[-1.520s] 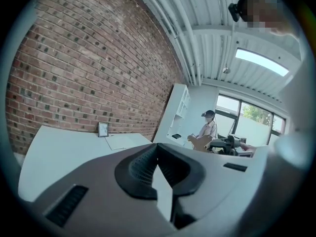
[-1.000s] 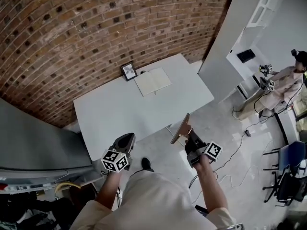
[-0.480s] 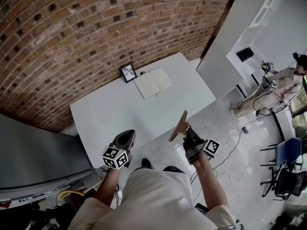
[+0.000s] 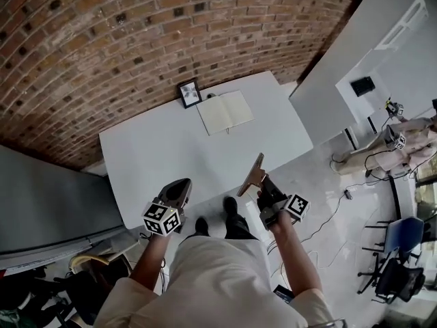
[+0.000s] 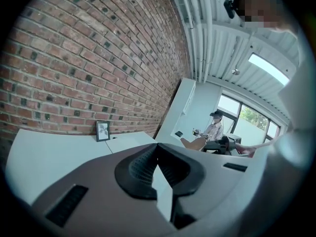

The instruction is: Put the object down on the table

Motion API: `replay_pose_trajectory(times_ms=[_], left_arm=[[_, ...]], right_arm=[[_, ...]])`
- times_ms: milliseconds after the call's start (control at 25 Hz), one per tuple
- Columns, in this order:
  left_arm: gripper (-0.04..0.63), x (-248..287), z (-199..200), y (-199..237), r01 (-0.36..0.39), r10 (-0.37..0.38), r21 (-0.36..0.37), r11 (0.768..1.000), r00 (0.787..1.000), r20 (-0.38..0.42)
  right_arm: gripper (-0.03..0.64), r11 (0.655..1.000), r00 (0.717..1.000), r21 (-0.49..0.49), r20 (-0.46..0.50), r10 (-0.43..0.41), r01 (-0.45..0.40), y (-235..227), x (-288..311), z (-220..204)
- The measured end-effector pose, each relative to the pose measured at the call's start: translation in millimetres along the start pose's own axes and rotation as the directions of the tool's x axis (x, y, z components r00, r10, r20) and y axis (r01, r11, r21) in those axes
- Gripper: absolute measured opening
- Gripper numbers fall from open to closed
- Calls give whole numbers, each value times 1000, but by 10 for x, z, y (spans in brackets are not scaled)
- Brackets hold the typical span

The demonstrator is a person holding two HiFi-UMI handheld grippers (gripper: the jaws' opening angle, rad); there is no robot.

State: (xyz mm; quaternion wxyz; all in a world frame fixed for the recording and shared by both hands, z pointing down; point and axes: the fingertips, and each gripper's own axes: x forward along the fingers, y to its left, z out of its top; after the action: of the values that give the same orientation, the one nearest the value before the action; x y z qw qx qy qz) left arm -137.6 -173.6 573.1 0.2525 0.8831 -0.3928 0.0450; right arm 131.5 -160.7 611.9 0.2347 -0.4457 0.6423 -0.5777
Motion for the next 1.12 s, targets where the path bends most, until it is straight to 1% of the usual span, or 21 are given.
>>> replay_pose_trajectory(times_ms=[160,320,480,600,840,1120], left_arm=[[-6,135,36,34,-71,71,-23,997,997,19],[-6,359,76,32,-132,133,-58,990,991,31],[-6,584,108,21,-184,187,-74,980,982,38],[-6,700,67,46,-226,230,-94,970,973,35],[-6,901,-80,41,-291,295,-123,949,956,7],[-6,918,-272,62,-378,379,-161,912,925,-21]], right_arm=[[29,1000,996,-21,-90,-15,13,-146,254,145],[29,998,984,-55,-176,-29,20,-267,531,348],[29,999,965,-35,-259,-24,16,-447,825,446],[29,998,943,-52,-328,-57,42,-627,1002,438],[29,988,894,-134,-428,-131,81,-1101,1322,399],[29,965,814,-248,-539,-214,89,-1645,1662,187]])
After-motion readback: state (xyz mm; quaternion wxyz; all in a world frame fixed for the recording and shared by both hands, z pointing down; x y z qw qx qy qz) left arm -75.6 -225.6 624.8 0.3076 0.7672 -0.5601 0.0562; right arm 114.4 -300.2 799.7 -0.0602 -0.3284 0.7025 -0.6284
